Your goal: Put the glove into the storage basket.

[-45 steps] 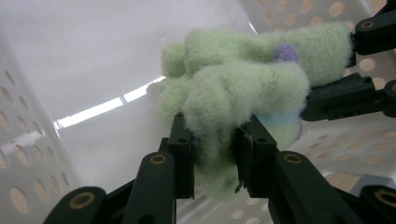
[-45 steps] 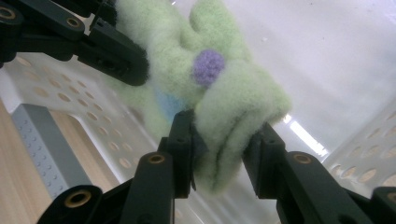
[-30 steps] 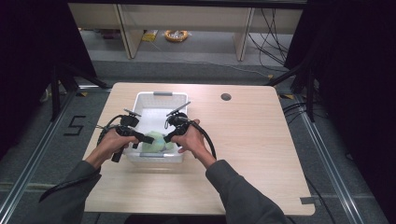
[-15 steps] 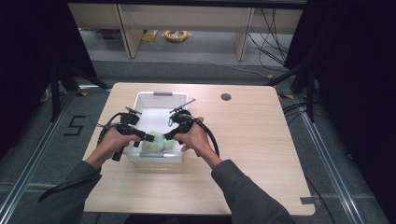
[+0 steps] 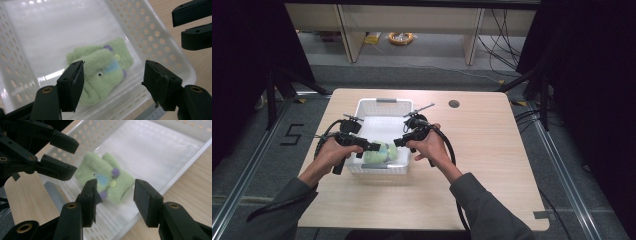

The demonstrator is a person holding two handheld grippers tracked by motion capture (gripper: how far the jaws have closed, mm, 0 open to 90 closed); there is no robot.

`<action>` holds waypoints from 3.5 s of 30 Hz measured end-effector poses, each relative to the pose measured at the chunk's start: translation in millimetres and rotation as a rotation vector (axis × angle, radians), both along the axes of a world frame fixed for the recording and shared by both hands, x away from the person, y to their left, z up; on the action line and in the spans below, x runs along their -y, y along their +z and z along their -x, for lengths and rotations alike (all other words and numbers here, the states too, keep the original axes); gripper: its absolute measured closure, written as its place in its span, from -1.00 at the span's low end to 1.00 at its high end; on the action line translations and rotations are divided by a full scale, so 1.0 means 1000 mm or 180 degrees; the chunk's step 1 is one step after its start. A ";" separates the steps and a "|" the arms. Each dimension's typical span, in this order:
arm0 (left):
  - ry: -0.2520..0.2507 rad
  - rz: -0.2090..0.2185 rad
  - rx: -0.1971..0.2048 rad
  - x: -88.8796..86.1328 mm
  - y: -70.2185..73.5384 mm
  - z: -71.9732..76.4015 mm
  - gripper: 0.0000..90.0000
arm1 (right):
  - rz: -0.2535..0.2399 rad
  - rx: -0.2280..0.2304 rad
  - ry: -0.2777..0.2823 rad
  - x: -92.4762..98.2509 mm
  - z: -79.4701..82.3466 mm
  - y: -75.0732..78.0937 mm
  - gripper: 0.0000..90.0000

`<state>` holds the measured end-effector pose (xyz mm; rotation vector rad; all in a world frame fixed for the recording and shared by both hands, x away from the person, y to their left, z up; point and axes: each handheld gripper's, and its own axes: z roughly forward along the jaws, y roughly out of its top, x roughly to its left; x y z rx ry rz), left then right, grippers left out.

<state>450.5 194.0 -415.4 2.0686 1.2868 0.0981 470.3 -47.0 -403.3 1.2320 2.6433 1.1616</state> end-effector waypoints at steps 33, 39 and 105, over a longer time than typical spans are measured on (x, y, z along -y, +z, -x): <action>-0.0319 0.0531 0.0357 0.036 0.019 0.063 -0.54 | -0.0427 0.0239 -0.0067 0.090 0.051 0.010 -0.14; -0.0468 0.0585 0.0412 0.046 0.020 0.078 -0.55 | -0.0489 0.0280 -0.0064 0.103 0.058 0.008 -0.22; -0.0959 0.0498 0.0565 0.075 -0.067 0.161 -0.64 | -0.0631 0.0333 -0.0038 0.164 0.164 -0.071 -0.65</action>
